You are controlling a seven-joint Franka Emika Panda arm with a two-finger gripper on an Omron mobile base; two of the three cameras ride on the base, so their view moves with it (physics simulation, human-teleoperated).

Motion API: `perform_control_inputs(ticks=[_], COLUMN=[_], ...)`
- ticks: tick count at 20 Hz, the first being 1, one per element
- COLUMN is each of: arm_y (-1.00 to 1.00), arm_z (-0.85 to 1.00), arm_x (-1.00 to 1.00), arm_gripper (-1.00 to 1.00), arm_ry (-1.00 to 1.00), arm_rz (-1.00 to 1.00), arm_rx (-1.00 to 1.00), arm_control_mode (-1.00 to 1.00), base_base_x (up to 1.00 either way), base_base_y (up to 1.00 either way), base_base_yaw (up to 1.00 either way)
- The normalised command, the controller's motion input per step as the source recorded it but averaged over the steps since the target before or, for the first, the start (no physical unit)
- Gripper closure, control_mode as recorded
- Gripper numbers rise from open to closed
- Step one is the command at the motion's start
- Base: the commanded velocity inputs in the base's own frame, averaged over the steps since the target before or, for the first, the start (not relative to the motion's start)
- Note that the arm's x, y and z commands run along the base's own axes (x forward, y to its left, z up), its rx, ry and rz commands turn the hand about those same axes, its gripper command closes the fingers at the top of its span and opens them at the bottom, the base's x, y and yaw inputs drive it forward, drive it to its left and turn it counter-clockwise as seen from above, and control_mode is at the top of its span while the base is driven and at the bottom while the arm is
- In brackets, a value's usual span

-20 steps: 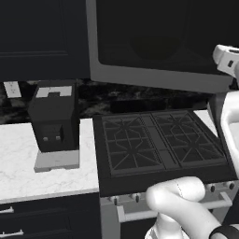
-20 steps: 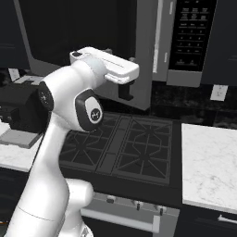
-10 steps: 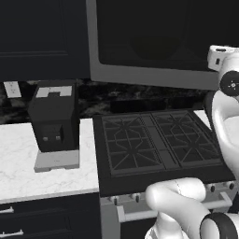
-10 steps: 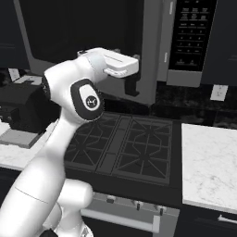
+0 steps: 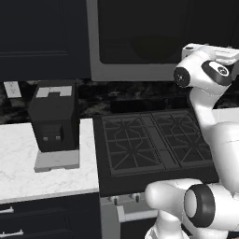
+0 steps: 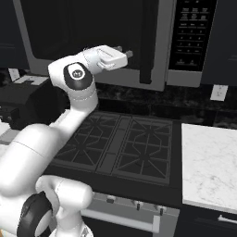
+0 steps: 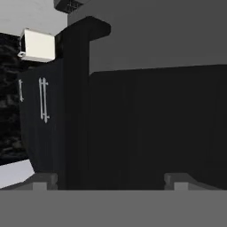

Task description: Pick the lemon from the sink and place it in the bowl. Then pick the bowl and place it in the microwave. Then close the microwave door and press the start button.

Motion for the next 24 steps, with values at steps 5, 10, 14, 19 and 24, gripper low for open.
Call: perform_control_inputs(ticks=[5, 10, 14, 19, 24], arm_y=[0.13, 0.01, 0.00, 0.00, 0.00], arm_z=[0.00, 0.00, 0.00, 0.00, 0.00], arm_x=[0.15, 0.03, 0.24, 0.44, 0.31], arm_gripper=[-1.00, -1.00, -1.00, -1.00, -1.00], arm_ry=[0.00, 0.00, 0.00, 0.00, 0.00], arm_rz=[-0.07, 0.00, 0.06, 0.18, 0.18], arm_rx=[0.00, 0.00, 0.01, 0.06, 0.05], arm_control_mode=[-1.00, -1.00, -1.00, -1.00, -1.00], base_base_x=[0.00, 0.00, 0.00, 0.00, 0.00], base_base_y=[0.00, 0.00, 0.00, 0.00, 0.00], base_base_yaw=[0.00, 0.00, 0.00, 0.00, 0.00])
